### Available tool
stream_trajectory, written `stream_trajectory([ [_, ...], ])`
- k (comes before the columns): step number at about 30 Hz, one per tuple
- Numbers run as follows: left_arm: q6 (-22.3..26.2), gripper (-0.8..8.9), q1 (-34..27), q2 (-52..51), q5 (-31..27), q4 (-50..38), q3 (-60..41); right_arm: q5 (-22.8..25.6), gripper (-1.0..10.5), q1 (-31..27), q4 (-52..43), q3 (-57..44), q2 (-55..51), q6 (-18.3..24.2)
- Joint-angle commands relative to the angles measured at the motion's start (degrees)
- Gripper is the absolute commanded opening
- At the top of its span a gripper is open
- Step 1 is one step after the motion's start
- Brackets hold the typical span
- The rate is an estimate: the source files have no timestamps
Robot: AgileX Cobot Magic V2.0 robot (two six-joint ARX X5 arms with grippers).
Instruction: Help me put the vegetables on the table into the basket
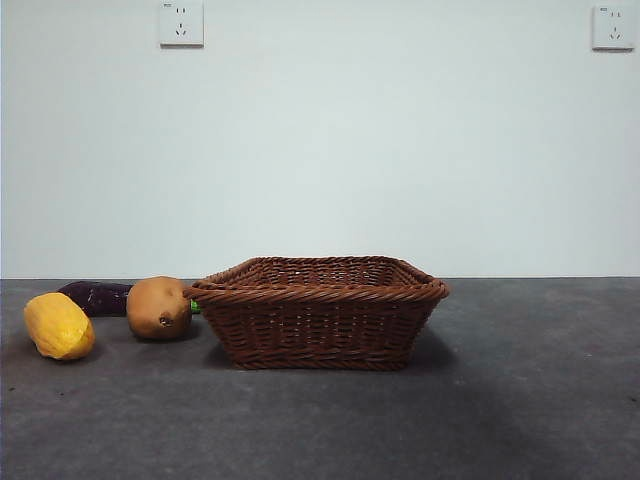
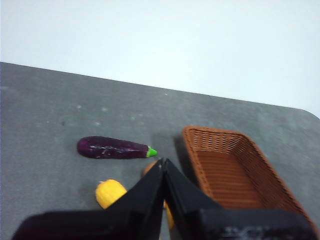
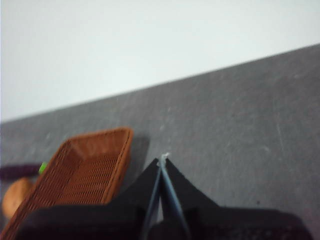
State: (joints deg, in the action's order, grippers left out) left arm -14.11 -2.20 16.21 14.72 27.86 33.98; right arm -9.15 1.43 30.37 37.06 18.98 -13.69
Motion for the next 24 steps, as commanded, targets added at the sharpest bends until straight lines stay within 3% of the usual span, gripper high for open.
stream_trajectory([
  [1, 2.4, -0.06, -0.1, 2.9, 2.2, 3.6, 5.2, -2.2, -0.1, 0.1, 5.5, 5.8, 4.5, 4.0],
  [12, 9.7, -0.06, 0.3, 11.1, 9.9, 19.1, 22.3, -17.1, -0.1, 0.1, 23.9, 22.5, 18.3, 13.6],
  [21, 9.9, 0.05, 1.2, 13.6, 11.5, 21.9, 24.0, -18.6, 0.0, 0.1, 28.6, 26.4, 21.3, 17.0],
  [22, 9.9, 0.41, 1.2, 13.8, 12.7, 21.8, 24.0, -18.6, 0.1, 0.1, 28.6, 26.5, 21.4, 17.0],
  [23, 9.9, 1.53, 1.2, 14.1, 13.3, 21.8, 24.1, -18.6, 0.9, 0.1, 28.6, 26.6, 21.4, 17.0],
  [24, 9.8, 3.24, 1.2, 14.4, 13.4, 21.8, 24.3, -18.6, 2.1, 0.1, 28.6, 26.6, 21.4, 17.0],
])
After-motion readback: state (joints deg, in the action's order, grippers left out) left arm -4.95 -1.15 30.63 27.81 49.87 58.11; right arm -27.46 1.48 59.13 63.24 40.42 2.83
